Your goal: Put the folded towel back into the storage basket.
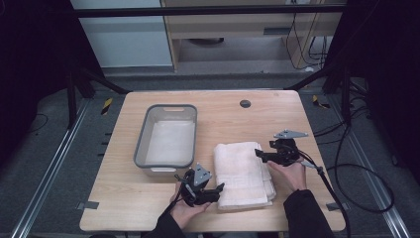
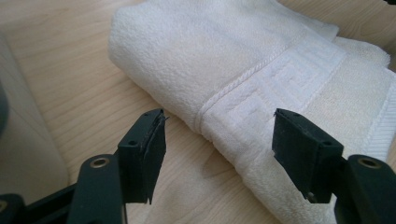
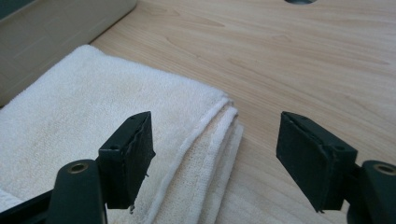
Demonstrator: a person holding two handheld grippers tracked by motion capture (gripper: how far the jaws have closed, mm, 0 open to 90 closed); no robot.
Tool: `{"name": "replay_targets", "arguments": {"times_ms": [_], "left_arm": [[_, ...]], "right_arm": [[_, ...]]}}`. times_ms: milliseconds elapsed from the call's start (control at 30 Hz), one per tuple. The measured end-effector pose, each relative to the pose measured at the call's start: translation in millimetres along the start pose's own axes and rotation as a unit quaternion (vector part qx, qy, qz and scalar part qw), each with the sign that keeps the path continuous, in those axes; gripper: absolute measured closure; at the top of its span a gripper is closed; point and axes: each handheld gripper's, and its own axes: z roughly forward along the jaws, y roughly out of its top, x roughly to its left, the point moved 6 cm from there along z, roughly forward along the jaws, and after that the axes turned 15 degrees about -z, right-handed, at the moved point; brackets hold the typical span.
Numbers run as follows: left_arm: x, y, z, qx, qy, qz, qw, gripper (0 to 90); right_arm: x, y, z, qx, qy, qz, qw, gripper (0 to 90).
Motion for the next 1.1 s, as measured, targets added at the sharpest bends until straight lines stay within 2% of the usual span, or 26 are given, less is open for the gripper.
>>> {"name": "replay_targets", "arguments": {"times_ms": [200, 433, 767, 1100], "left_arm": [[-0.5, -3.7, 8.5, 0.009, -0.004, -0.013, 0.9999, 32.2], [-3.8, -12.5, 17.7, 0.022, -0.005, -0.013, 0.9997, 30.6], [-4.0, -19.3, 25.7, 0.034, -0.008, -0.019, 0.9992, 34.3], [-6.0, -19.8, 30.1, 0.056, -0.007, -0.031, 0.9979, 38.4]], "right_arm": [[2.4, -6.9, 9.9, 0.017, 0.006, -0.007, 0.9998, 28.1], [6.5, -13.5, 20.3, 0.034, 0.015, -0.009, 0.9993, 29.2], [7.2, -20.6, 26.8, 0.039, 0.026, 0.017, 0.9988, 30.2], [9.0, -24.5, 31.9, 0.051, 0.032, 0.023, 0.9979, 31.7]]}}
